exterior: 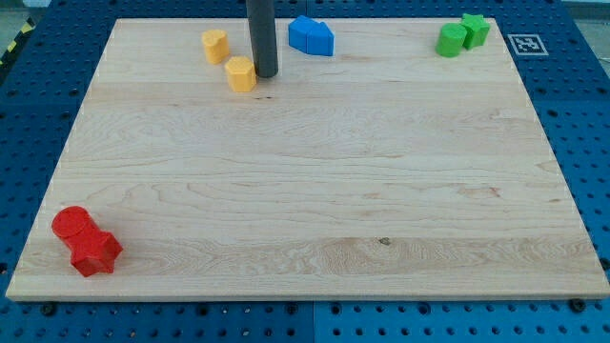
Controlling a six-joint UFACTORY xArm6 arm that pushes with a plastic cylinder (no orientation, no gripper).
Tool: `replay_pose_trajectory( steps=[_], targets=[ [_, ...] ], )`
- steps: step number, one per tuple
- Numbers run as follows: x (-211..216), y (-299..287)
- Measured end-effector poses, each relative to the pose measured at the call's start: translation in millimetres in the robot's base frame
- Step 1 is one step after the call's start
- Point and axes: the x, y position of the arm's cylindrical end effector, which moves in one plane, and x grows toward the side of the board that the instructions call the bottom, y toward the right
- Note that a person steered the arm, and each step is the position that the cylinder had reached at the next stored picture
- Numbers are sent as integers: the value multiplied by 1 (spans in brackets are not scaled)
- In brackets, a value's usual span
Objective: Slide the yellow hexagon slightly to the bottom left side
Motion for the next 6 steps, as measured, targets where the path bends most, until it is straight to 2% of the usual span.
replay_pose_trajectory(
  steps=[2, 4, 6],
  targets=[
    [-30, -2],
    [1, -34],
    [28, -35]
  ],
)
